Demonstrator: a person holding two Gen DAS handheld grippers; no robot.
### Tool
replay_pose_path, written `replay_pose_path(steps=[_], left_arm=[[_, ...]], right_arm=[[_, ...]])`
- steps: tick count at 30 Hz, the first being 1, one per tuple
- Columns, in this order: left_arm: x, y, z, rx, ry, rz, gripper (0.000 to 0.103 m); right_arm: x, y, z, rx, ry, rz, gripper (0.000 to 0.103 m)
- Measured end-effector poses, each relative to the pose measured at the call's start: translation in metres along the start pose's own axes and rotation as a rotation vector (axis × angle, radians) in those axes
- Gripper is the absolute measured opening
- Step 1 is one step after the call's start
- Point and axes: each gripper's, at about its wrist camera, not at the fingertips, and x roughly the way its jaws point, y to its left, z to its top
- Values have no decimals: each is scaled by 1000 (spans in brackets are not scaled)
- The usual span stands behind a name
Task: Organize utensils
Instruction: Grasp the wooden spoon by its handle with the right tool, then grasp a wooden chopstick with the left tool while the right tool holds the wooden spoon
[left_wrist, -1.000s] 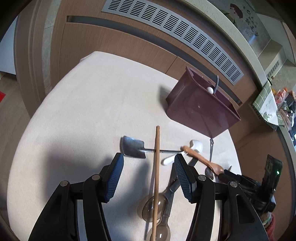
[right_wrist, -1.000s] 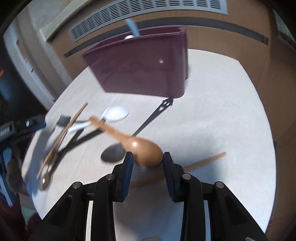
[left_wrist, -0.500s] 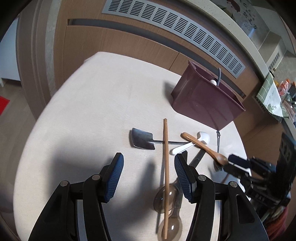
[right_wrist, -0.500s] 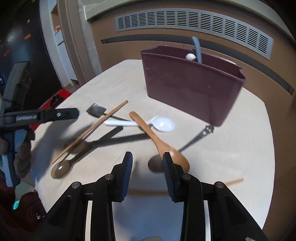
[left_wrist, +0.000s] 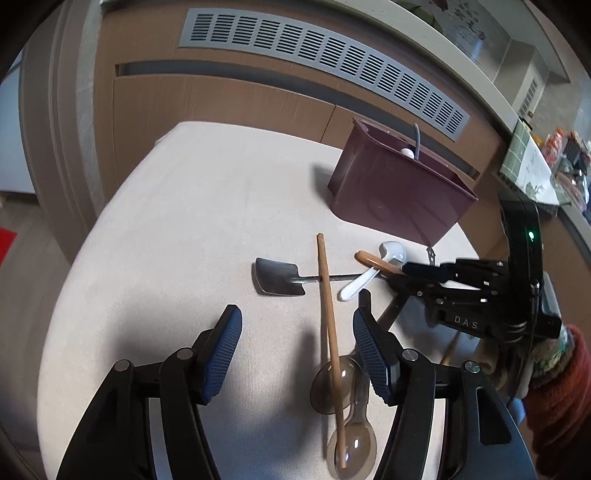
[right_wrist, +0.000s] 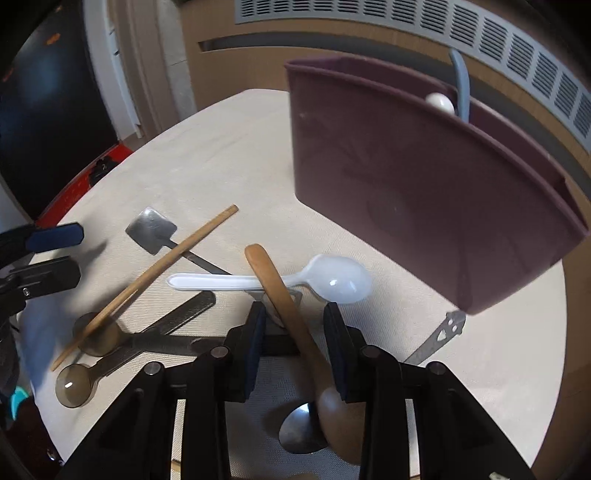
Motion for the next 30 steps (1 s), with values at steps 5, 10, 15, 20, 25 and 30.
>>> replay_pose_path(steps=[5, 10, 15, 20, 25, 30], left_arm=[[1, -1, -4, -3, 7, -19, 66], [-1, -8, -12, 33, 3, -45, 72], [15, -24, -16, 107, 80, -23, 76], [17, -44, -13, 173, 53, 15, 45], [28, -39, 6, 121, 62, 40, 32], [23, 1, 14, -133, 78, -28, 32]], right_arm=[[-15, -11, -11, 75, -18, 6, 9], [-45, -38, -36, 224, -76, 25, 9], [-71, -54, -59, 311, -140, -20, 9], [-76, -48, -73, 318, -160, -61, 9], [-78, -42, -85, 338, -165, -58, 9], [-79, -44, -93, 344, -176, -76, 9]])
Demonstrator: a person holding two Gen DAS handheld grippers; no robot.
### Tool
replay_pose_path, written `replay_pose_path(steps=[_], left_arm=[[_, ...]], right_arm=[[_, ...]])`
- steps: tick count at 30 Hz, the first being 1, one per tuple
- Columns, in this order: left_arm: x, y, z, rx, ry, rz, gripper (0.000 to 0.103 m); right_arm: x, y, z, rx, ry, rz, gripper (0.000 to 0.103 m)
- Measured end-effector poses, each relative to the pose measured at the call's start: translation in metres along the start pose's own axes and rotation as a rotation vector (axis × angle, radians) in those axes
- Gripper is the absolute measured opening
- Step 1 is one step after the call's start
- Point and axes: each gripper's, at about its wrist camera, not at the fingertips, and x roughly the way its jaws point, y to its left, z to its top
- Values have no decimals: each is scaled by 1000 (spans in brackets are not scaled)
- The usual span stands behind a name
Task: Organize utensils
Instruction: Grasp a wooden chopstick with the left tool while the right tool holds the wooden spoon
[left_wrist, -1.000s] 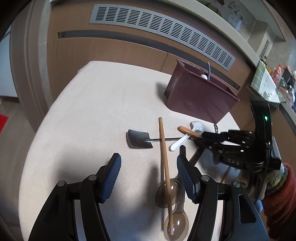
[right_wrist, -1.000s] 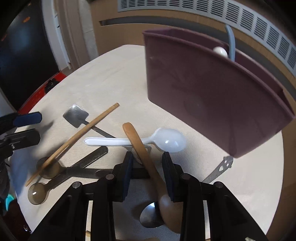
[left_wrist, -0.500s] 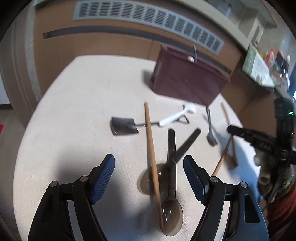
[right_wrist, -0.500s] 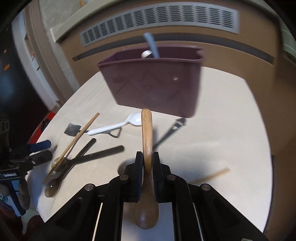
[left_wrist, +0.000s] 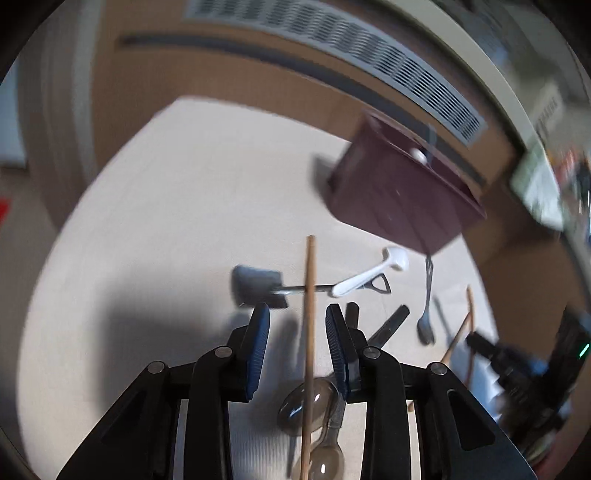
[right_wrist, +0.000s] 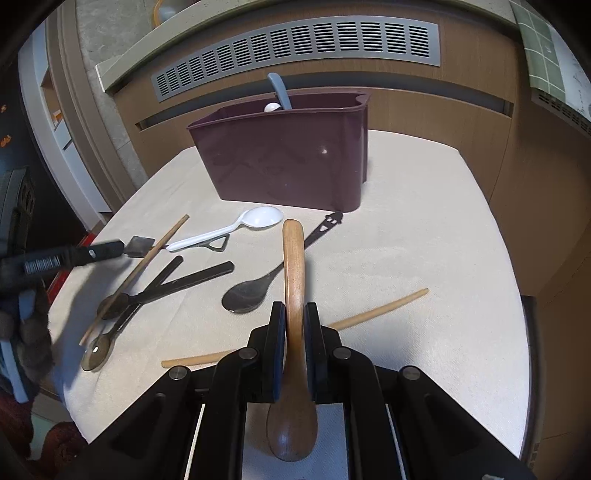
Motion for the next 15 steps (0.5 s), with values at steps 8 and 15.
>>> replay_pose_path(steps=[8, 15], left_arm=[[14, 48, 4, -281, 16, -31, 32], [38, 30, 19, -246, -19, -11, 32]], right_arm=[[8, -9, -6, 55, 20, 12, 9], [9, -2, -7, 35, 21, 12, 10]])
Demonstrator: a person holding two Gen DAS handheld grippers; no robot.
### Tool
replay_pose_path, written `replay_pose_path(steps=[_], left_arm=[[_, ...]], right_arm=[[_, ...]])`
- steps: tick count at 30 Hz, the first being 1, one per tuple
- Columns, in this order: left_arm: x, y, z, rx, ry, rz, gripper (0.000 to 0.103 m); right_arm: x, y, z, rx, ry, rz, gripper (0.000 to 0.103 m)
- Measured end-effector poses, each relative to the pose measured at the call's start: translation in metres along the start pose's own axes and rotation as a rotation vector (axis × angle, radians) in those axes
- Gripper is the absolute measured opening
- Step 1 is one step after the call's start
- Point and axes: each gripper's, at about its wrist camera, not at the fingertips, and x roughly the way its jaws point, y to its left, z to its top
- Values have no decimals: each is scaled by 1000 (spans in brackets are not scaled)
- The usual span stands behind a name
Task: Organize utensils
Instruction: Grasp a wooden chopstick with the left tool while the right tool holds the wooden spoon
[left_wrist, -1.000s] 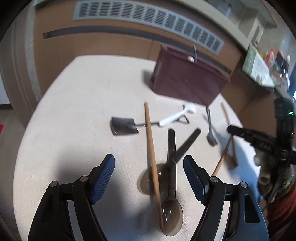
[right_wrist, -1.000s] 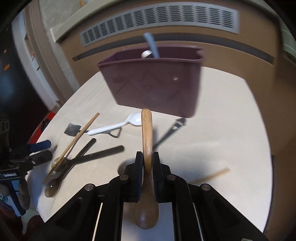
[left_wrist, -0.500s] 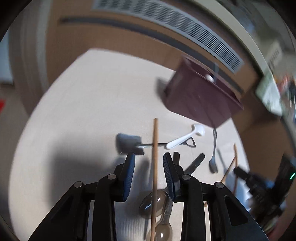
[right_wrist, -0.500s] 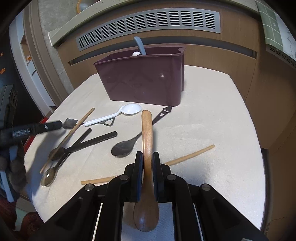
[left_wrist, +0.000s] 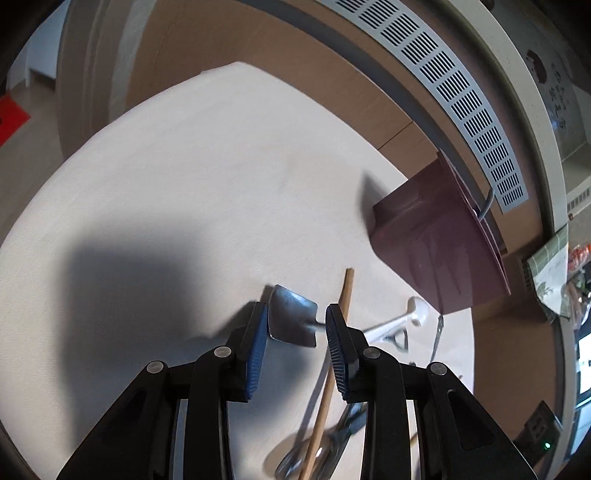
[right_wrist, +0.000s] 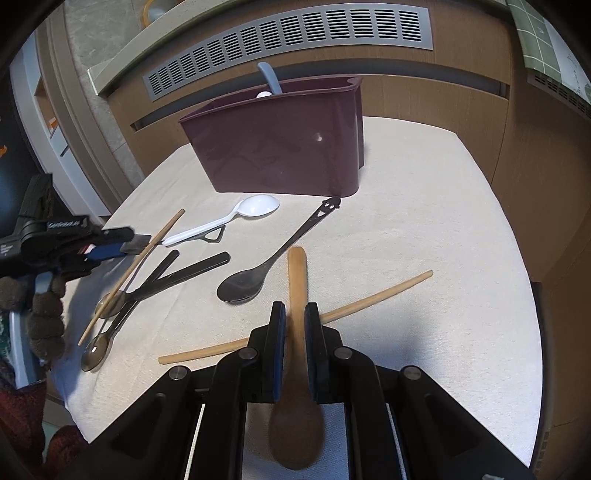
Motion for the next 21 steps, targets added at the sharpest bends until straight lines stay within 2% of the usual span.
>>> replay_pose_path(steps=[1, 2, 4, 9, 13, 16, 21], left_arm=[[2, -2, 1, 14, -8, 7, 31], [4, -7, 2, 43, -19, 26, 23], [6, -17, 1, 111, -38, 57, 15], [-15, -43, -5, 279, -134, 67, 9], [-36, -58, -8, 378, -197, 63, 7], [-45, -56, -4, 358, -197, 54, 8], [-42, -26, 5, 203, -90, -9, 14]], right_arm=[[0, 1, 0, -3, 1, -1, 10], [0, 2, 0, -8, 2, -1, 10], [1, 5, -1, -24, 6, -8, 10], [2, 14, 3, -118, 21, -77, 18], [10, 14, 13, -154, 45, -89, 19], [22, 12, 21, -140, 84, -66, 19], [31, 14, 27, -138, 92, -56, 21]])
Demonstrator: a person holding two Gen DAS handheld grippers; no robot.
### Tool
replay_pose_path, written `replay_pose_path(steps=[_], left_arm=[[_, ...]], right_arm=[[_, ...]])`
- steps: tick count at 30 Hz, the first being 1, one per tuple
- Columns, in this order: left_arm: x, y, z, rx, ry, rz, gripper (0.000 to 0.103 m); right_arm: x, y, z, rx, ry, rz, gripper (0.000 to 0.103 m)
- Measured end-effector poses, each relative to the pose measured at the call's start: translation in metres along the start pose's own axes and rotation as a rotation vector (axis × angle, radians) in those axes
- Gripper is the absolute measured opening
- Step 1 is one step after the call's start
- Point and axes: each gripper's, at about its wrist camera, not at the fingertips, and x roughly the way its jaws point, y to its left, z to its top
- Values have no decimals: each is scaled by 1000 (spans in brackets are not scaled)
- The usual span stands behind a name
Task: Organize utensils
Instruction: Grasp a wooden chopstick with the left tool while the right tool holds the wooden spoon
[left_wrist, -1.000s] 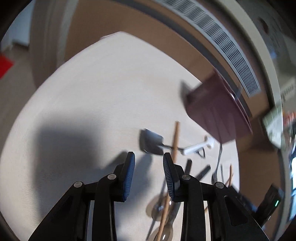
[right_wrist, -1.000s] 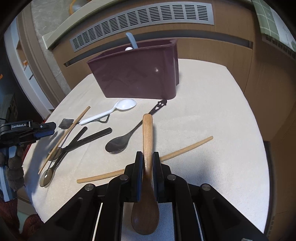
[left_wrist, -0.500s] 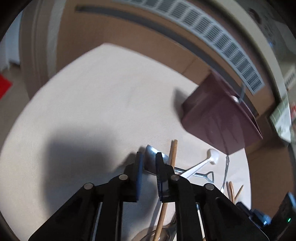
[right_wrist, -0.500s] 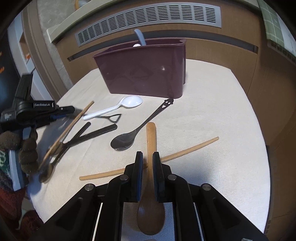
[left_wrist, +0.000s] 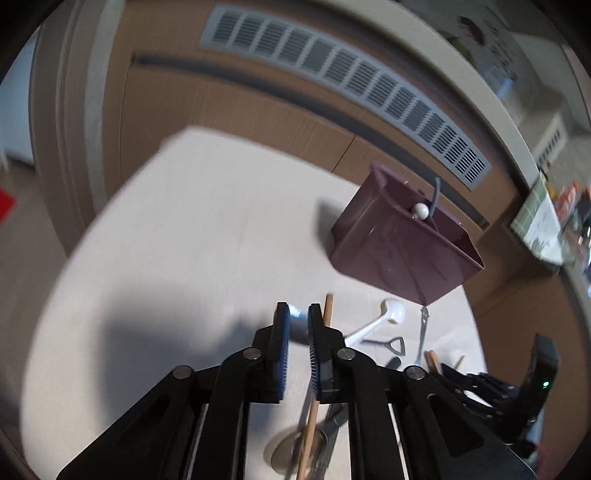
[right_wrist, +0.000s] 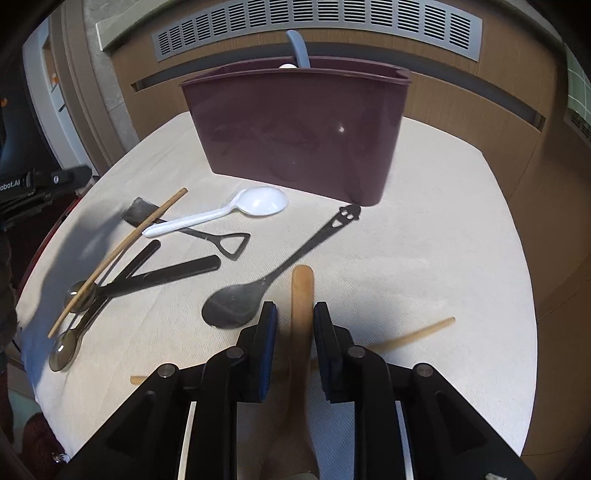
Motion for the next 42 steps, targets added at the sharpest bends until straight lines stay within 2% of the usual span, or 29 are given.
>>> replay_pose_path(steps=[3, 7, 11, 14, 17, 20, 21, 22, 23, 24, 27, 30, 32, 33, 34, 37, 39, 40, 41, 42], left_arm=[[10, 18, -4, -101, 57, -40, 18], [27, 34, -7, -231, 113, -93, 24], [39, 37, -6, -295, 129, -124, 35], [49, 33, -5, -304, 132, -115, 36], [55, 21, -4, -270, 111, -94, 35], [65, 6, -1, -195, 105, -71, 33], [68, -2, 0, -156, 105, -53, 30], [72, -7, 0, -130, 115, -49, 16], [75, -10, -1, -119, 125, -47, 8], [76, -13, -2, -112, 124, -46, 8], [55, -23, 3, -34, 37, -33, 4], [11, -49, 9, 132, -115, 5, 4], [-7, -60, 11, 197, -158, 12, 4], [-12, -62, 13, 212, -156, 11, 4], [-13, -62, 15, 212, -121, 2, 4], [2, -54, 10, 157, 33, -55, 8], [11, -52, -1, 161, 97, -93, 19], [17, -55, -9, 196, 121, -94, 32], [20, -58, -15, 234, 128, -78, 37], [23, -62, -20, 272, 127, -53, 37]], right_arm=[[-2, 1, 1, 2, -7, 10, 11], [-17, -2, 0, 20, -50, 42, 11], [-31, -6, 1, 35, -79, 37, 11], [-36, -5, 1, 32, -87, 30, 11], [-36, -2, 0, 32, -91, 32, 11], [-33, -2, 0, 45, -94, 41, 11], [-33, -2, 0, 50, -95, 42, 11], [-32, -2, 0, 54, -96, 44, 11], [-32, -2, -1, 58, -98, 44, 11], [-32, -2, -1, 63, -100, 43, 11], [-36, -5, -2, 75, -114, 32, 11], [-42, -9, -3, 79, -133, 19, 11], [-45, -11, -2, 82, -143, 10, 11], [-46, -11, -1, 85, -151, 5, 11], [-47, -11, -1, 84, -155, 4, 11], [-48, -10, -3, 82, -161, 4, 11], [-46, -10, -5, 86, -153, 14, 11], [-45, -10, -7, 86, -146, 19, 11], [-43, -10, -8, 85, -140, 21, 11], [-42, -10, -10, 85, -135, 21, 11]])
